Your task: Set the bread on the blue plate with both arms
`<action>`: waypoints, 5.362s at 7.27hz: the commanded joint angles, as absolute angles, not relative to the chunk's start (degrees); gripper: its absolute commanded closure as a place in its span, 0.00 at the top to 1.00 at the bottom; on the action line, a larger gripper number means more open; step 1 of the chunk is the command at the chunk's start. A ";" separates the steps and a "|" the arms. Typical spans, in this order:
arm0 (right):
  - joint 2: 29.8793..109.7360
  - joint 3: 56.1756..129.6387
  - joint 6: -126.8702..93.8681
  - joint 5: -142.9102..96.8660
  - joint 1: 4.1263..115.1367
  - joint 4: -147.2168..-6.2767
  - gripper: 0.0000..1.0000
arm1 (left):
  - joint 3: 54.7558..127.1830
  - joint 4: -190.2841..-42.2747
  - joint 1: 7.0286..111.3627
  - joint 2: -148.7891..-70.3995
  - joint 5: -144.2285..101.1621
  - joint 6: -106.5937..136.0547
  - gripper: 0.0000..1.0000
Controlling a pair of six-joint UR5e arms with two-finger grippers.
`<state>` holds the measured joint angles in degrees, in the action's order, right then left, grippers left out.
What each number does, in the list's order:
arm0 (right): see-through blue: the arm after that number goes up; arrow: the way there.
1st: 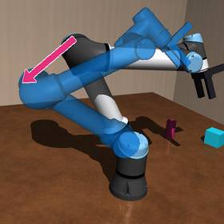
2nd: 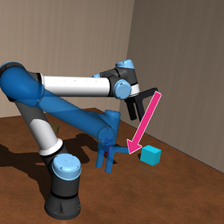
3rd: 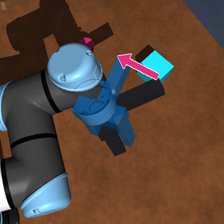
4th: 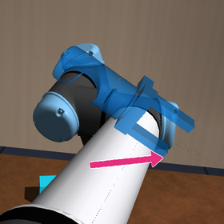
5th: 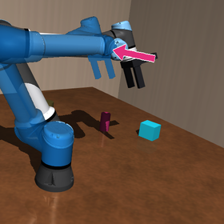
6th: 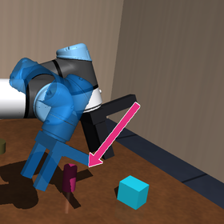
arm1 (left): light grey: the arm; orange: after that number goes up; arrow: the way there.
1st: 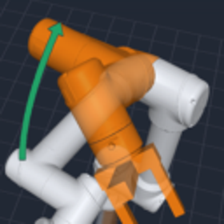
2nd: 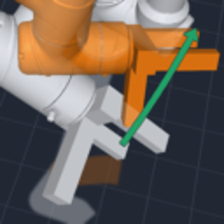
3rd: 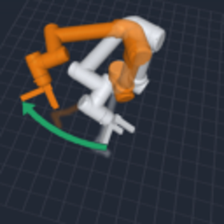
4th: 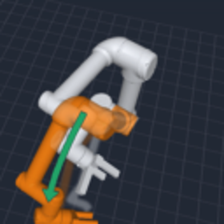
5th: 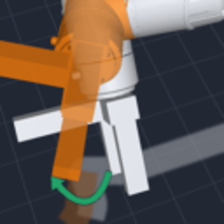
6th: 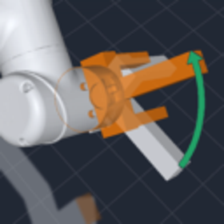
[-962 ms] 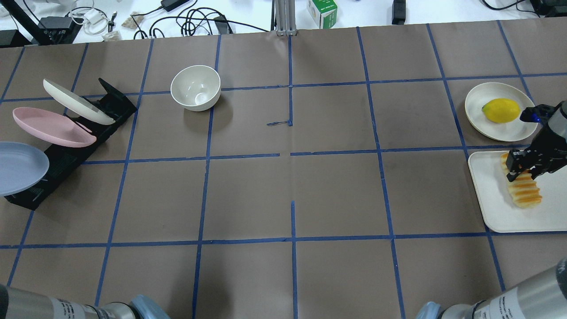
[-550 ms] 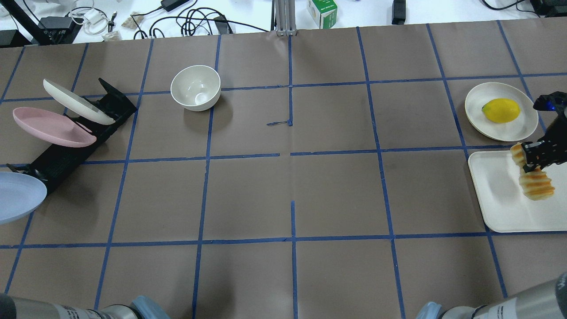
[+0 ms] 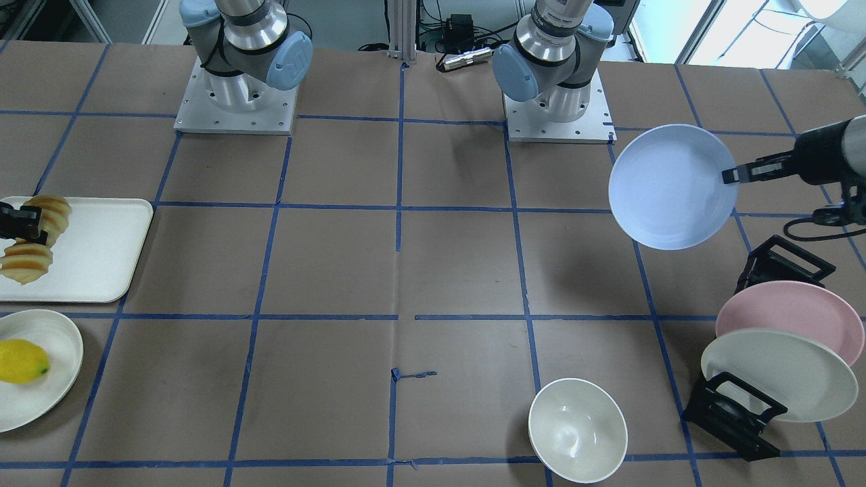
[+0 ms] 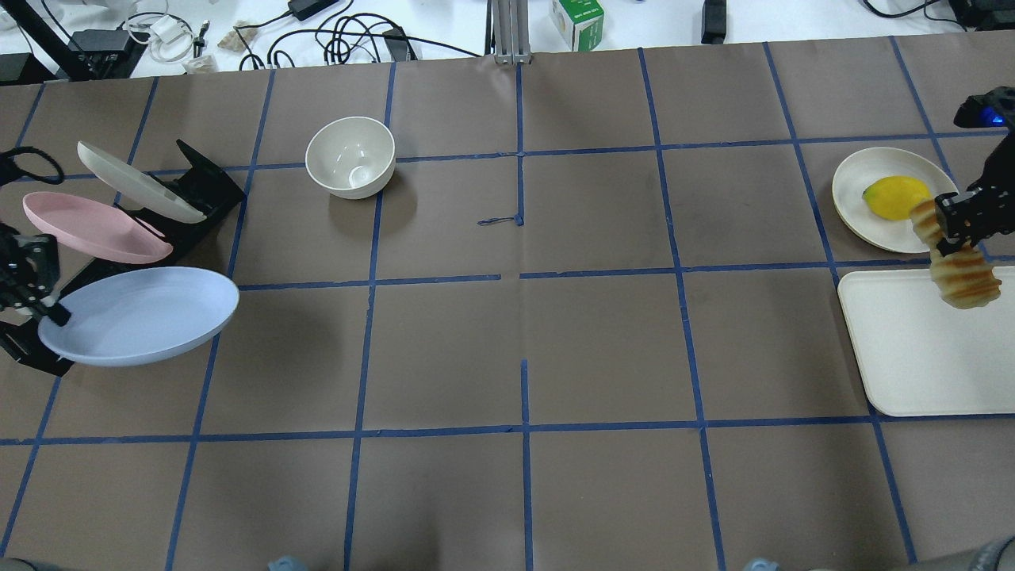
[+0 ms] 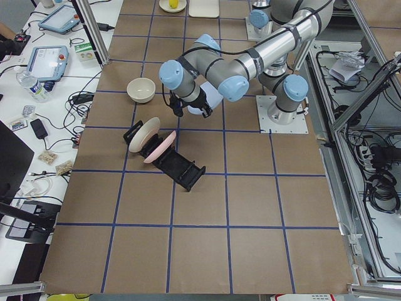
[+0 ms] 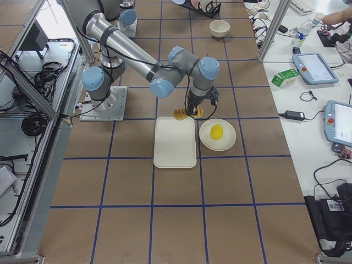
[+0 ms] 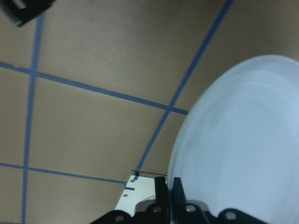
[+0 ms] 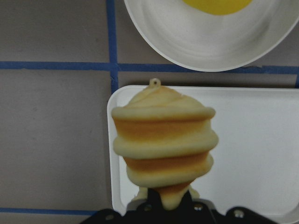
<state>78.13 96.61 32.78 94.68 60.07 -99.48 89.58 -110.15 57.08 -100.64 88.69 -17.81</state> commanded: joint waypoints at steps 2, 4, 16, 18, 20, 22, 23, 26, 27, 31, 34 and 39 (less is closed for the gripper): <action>79.54 93.61 30.78 94.57 65.39 -95.45 0.00 | 95.34 -99.38 75.88 -101.07 73.31 -2.64 0.00; 80.15 92.73 29.98 90.81 65.65 -93.27 0.00 | 105.06 -72.58 86.79 -102.47 69.54 10.47 0.00; 70.95 91.41 -10.44 84.04 102.02 -106.50 0.00 | 108.93 -40.72 93.52 -109.08 81.64 15.86 1.00; 67.79 91.41 -15.10 82.89 104.49 -110.37 0.00 | 96.66 -62.99 93.60 -106.36 89.24 10.39 1.00; 65.23 91.49 -20.03 82.62 108.53 -113.19 0.00 | 87.40 -78.52 93.78 -103.55 90.26 8.88 1.00; 62.41 91.58 -22.58 82.53 110.47 -119.50 0.00 | 84.73 -87.68 93.95 -98.81 90.26 8.79 1.00; 61.01 91.84 -22.94 82.70 111.26 -119.79 0.00 | 85.51 -88.76 93.96 -95.83 90.35 8.79 1.00; 59.06 92.11 -23.64 82.71 111.97 -121.73 0.45 | 86.48 -91.50 94.04 -90.97 90.26 5.28 1.00; 59.06 92.20 -23.64 82.71 111.97 -121.55 0.55 | 86.48 -90.80 93.78 -90.88 90.35 4.66 1.00; 59.67 91.32 -22.77 83.58 111.80 -121.29 1.00 | 88.06 -90.71 93.87 -89.21 90.53 1.42 1.00; 68.61 90.27 -18.64 85.95 105.68 -108.43 1.00 | 90.79 -88.87 93.61 -88.59 90.35 0.10 1.00; 87.08 91.32 -9.33 86.57 94.70 -91.53 1.00 | 90.79 -87.98 93.69 -88.51 90.26 1.45 1.00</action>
